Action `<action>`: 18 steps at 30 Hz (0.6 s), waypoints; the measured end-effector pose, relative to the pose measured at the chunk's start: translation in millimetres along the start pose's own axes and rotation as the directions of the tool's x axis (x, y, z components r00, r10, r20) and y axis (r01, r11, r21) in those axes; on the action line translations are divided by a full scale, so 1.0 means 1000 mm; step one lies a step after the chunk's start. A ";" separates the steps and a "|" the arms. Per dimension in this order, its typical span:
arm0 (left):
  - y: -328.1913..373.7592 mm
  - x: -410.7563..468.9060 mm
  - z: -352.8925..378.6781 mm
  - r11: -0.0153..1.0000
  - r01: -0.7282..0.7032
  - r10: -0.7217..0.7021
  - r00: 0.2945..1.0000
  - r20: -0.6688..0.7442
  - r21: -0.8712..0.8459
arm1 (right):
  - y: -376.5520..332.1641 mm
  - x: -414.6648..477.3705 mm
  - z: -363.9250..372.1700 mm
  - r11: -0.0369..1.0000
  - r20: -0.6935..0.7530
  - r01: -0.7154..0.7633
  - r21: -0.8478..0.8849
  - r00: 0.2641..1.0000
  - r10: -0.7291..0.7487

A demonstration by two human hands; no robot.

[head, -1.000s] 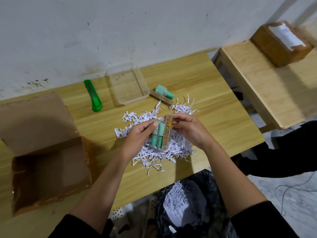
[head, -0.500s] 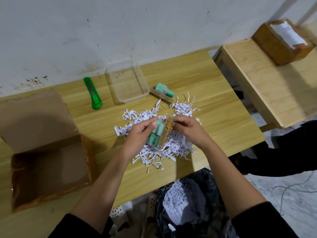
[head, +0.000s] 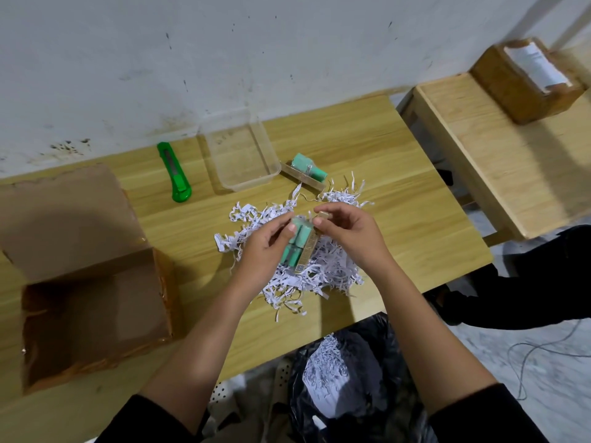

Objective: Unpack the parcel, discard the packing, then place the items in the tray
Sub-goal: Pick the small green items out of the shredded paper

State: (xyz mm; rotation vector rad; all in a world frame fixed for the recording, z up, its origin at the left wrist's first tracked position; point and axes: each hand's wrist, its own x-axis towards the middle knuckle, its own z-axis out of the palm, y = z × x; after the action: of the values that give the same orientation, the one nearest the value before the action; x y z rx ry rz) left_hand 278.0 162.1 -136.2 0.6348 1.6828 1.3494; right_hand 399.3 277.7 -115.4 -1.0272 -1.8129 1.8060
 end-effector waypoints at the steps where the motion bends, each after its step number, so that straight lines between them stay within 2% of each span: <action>1: 0.001 -0.002 0.001 1.000 -0.007 0.007 1.000 0.000 -0.010 | -0.001 0.001 0.000 1.000 -0.027 0.008 0.009 1.000 -0.007; 6: -0.008 -0.006 0.005 1.000 0.018 -0.019 0.998 0.059 0.009 | -0.009 0.002 -0.004 0.985 -0.214 0.029 0.173 0.977 0.009; 8: -0.012 -0.007 0.011 0.998 0.025 -0.027 0.999 0.032 0.056 | -0.013 0.002 -0.004 0.976 -0.246 0.049 0.212 0.969 0.004; 10: -0.016 -0.009 0.014 0.985 0.021 -0.017 1.000 -0.022 0.174 | -0.015 0.003 -0.003 0.969 -0.275 0.078 0.236 0.961 -0.010; 12: -0.024 -0.010 0.014 0.927 -0.057 0.070 0.997 -0.019 0.369 | -0.019 0.005 -0.004 0.961 -0.322 0.107 0.257 0.947 -0.020; 14: -0.031 -0.012 0.012 0.846 -0.155 0.150 0.987 0.051 0.510 | -0.022 0.007 -0.008 0.957 -0.368 0.133 0.258 0.929 -0.030; 18: -0.030 -0.017 0.012 0.789 -0.245 0.226 0.969 0.104 0.563 | -0.026 0.014 -0.020 0.935 -0.463 0.189 0.299 0.886 -0.031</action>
State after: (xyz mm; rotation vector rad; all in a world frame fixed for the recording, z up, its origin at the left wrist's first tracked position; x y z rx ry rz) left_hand 300.7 146.1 -160.2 1.2433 2.0489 0.9666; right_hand 398.8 304.1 -91.1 -1.0699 -1.2074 1.5671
